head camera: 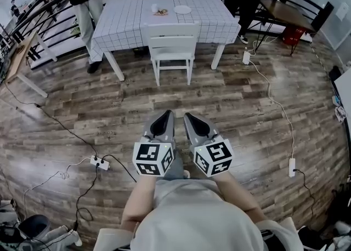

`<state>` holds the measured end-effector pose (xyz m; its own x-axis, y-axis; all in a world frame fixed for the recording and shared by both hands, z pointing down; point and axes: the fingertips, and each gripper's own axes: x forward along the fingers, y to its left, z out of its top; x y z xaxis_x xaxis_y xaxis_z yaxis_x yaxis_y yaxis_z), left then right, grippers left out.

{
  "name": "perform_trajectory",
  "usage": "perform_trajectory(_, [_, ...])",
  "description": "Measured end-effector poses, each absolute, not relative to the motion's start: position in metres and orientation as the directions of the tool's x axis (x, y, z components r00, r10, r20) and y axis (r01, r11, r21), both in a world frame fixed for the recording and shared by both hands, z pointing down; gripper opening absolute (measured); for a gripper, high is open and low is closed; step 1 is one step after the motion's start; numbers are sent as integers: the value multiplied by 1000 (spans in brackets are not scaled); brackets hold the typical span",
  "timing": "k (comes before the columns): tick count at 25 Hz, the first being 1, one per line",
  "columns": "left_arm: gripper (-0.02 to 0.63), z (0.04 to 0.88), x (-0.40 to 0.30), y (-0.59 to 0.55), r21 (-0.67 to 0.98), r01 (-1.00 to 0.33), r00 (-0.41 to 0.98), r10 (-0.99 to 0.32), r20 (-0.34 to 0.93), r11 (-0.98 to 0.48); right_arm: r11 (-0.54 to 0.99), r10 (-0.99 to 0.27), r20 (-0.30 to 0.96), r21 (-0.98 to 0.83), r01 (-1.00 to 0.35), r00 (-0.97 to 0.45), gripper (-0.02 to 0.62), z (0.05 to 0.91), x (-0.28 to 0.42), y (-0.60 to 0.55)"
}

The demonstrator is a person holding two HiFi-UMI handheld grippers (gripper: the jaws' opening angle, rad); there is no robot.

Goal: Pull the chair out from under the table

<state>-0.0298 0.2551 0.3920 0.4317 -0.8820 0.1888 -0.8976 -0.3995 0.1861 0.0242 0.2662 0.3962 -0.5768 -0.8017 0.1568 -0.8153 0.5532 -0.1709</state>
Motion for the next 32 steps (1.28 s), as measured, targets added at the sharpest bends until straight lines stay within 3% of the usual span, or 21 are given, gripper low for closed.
perform_trajectory(32, [11, 403, -78, -15, 174, -875, 480, -853, 205, -451, 497, -833, 198, -146, -856, -517, -3, 411, -16, 6])
